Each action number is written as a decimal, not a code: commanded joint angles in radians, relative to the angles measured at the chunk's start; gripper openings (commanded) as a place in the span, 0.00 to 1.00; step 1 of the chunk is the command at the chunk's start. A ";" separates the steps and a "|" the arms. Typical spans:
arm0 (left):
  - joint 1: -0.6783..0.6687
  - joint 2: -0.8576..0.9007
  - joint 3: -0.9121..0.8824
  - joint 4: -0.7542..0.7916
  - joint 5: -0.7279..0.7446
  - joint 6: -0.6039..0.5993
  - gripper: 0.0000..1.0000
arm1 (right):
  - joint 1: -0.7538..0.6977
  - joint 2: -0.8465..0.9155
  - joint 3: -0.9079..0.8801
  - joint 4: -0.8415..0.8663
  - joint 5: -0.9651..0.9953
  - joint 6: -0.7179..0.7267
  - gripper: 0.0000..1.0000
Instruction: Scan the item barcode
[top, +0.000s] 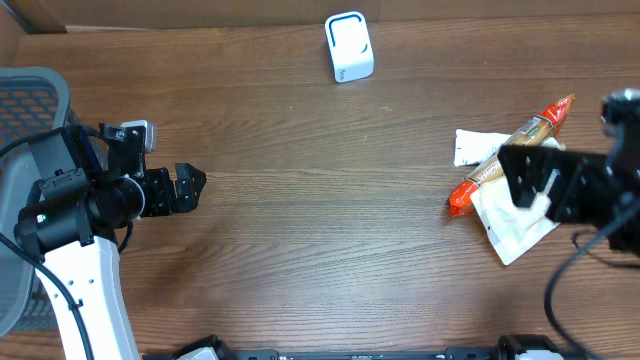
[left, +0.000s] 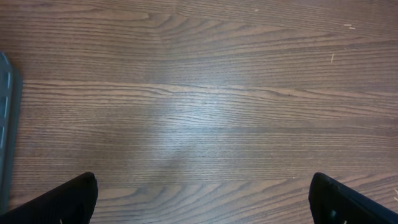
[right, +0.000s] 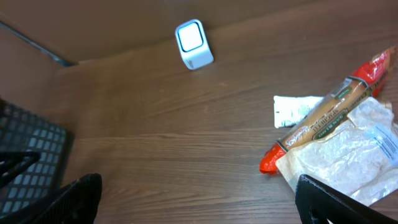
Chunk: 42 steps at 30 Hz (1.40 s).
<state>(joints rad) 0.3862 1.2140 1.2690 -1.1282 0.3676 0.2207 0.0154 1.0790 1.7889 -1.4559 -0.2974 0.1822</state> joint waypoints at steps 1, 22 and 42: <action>-0.003 0.002 0.003 0.003 0.014 0.027 1.00 | 0.002 -0.031 0.016 -0.007 -0.011 -0.016 1.00; -0.003 0.002 0.003 0.003 0.014 0.027 0.99 | 0.062 -0.275 -0.452 0.393 0.134 -0.023 1.00; -0.003 0.002 0.003 0.003 0.014 0.027 1.00 | 0.109 -0.941 -1.529 1.319 0.330 -0.023 1.00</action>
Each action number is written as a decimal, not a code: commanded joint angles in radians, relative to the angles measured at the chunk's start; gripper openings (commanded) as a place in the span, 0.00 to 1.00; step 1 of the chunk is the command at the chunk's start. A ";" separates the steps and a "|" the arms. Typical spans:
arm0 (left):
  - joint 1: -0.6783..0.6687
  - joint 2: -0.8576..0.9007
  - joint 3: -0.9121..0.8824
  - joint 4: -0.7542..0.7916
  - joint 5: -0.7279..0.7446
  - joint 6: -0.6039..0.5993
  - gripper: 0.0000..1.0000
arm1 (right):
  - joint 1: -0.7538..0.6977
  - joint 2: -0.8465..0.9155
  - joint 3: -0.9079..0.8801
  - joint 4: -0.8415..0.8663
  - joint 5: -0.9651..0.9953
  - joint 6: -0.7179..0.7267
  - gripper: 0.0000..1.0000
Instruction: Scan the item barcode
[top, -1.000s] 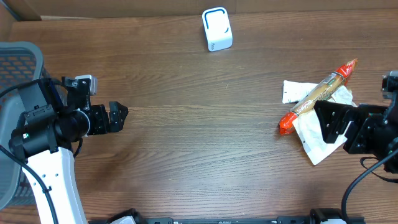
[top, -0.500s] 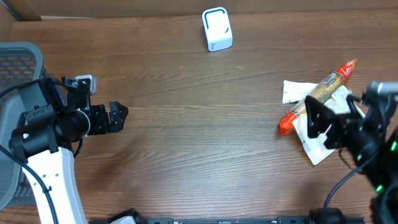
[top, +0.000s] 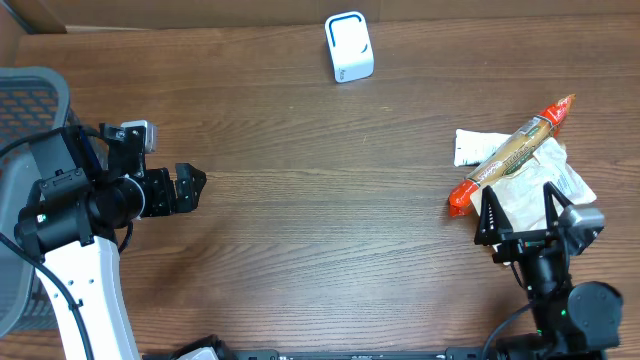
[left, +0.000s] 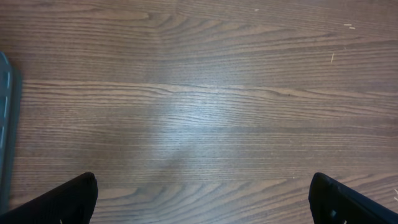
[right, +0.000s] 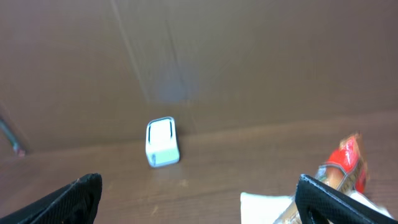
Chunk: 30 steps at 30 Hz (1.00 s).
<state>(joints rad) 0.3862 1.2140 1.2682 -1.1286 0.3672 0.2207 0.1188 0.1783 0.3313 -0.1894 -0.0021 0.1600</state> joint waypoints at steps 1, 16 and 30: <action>-0.003 0.002 0.004 0.004 0.015 0.027 0.99 | 0.006 -0.053 -0.103 0.090 0.035 -0.001 1.00; -0.003 0.002 0.004 0.004 0.015 0.027 0.99 | 0.006 -0.176 -0.324 0.282 0.042 -0.001 1.00; -0.003 0.002 0.004 0.004 0.015 0.027 1.00 | 0.006 -0.176 -0.323 0.109 0.050 -0.011 1.00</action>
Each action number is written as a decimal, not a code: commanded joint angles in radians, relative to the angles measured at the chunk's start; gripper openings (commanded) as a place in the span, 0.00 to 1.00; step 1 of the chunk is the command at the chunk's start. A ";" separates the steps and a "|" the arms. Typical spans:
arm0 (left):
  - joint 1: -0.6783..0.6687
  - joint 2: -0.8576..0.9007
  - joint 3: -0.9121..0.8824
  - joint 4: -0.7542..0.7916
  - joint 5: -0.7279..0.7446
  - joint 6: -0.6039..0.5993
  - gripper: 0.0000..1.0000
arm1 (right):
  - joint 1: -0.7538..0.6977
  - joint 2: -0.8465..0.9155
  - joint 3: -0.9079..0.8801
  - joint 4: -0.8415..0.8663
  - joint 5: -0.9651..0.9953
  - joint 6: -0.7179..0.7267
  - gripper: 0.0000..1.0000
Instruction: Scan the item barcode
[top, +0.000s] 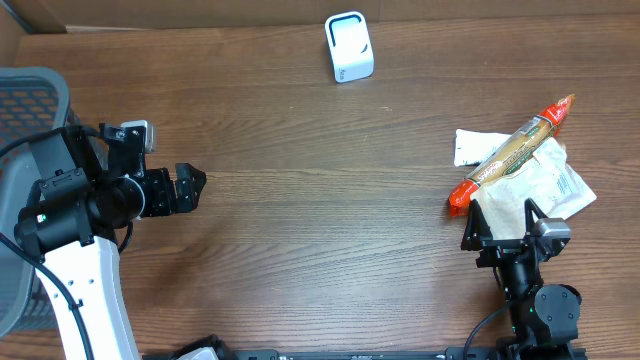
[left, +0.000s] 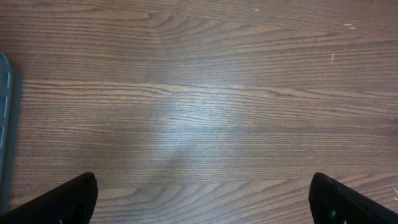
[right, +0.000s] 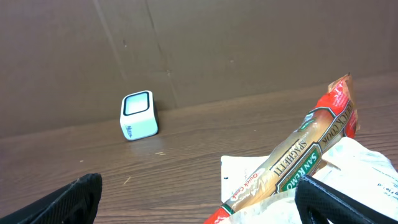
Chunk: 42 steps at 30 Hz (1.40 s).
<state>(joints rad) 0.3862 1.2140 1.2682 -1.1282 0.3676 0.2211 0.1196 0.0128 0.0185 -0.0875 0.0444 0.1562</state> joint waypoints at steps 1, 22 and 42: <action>-0.003 0.002 0.004 0.003 0.014 0.026 0.99 | 0.006 -0.010 -0.011 0.007 0.003 -0.008 1.00; -0.003 0.002 0.004 0.003 0.014 0.026 1.00 | 0.006 -0.010 -0.011 0.007 0.003 -0.008 1.00; -0.047 -0.094 -0.022 0.027 -0.058 0.026 1.00 | 0.006 -0.010 -0.011 0.007 0.003 -0.008 1.00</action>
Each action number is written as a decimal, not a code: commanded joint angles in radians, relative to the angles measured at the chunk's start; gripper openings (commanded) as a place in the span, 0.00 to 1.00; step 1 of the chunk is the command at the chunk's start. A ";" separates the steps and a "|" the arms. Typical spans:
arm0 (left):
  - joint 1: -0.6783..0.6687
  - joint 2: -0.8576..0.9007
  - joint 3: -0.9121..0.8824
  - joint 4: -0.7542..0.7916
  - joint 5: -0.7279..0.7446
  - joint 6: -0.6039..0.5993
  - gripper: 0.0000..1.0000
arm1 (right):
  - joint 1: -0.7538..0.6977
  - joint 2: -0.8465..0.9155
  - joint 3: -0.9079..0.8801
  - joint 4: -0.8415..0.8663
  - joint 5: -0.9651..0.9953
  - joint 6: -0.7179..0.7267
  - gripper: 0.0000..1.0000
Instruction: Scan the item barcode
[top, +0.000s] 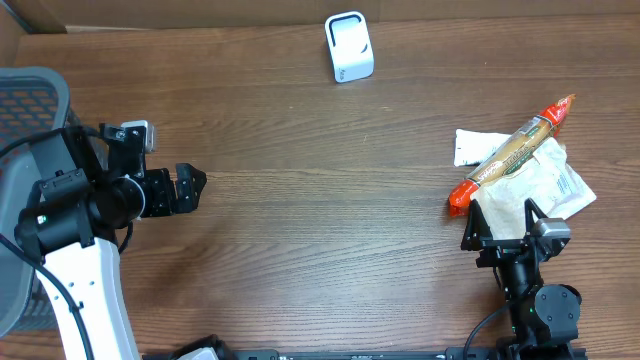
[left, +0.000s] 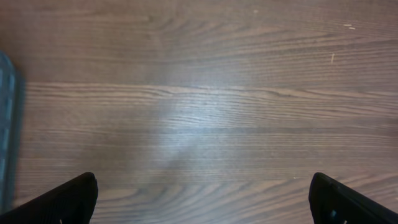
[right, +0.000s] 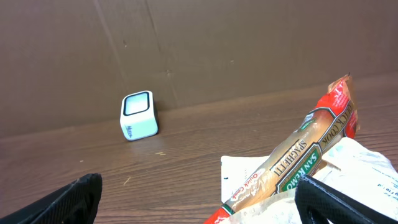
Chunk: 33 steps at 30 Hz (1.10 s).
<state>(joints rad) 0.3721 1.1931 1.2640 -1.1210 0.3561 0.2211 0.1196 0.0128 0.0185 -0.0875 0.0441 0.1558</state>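
A white barcode scanner (top: 349, 47) (right: 138, 116) stands at the back of the wooden table. A red and tan spaghetti packet (top: 512, 155) (right: 298, 158) lies slanted at the right, across a flat white packet (top: 468, 147) and a clear bag (top: 545, 192). My right gripper (top: 503, 230) (right: 199, 202) is open, low and just in front of these packets, holding nothing. My left gripper (top: 190, 187) (left: 202, 199) is open over bare wood at the left, far from the items.
A grey mesh basket (top: 30, 100) (left: 5, 124) sits at the left edge behind my left arm. A brown cardboard wall (right: 217, 43) runs along the back of the table, behind the scanner.
At first my right arm was high over the packets at the right edge, looking down on them. Then it stood low near the table's front, its camera facing the back wall. Later it was open just before the packets and has stayed there. My left arm never moved.
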 joint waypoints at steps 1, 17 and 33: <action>-0.059 -0.103 -0.043 0.056 -0.054 0.027 0.99 | 0.006 -0.010 -0.011 0.007 0.004 -0.007 1.00; -0.314 -0.838 -0.995 1.223 -0.189 0.036 1.00 | 0.006 -0.010 -0.011 0.007 0.004 -0.007 1.00; -0.314 -1.190 -1.248 1.031 -0.225 0.070 1.00 | 0.006 -0.010 -0.011 0.007 0.004 -0.007 1.00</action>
<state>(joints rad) 0.0566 0.0227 0.0257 -0.0906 0.1520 0.3424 0.1196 0.0128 0.0185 -0.0864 0.0441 0.1562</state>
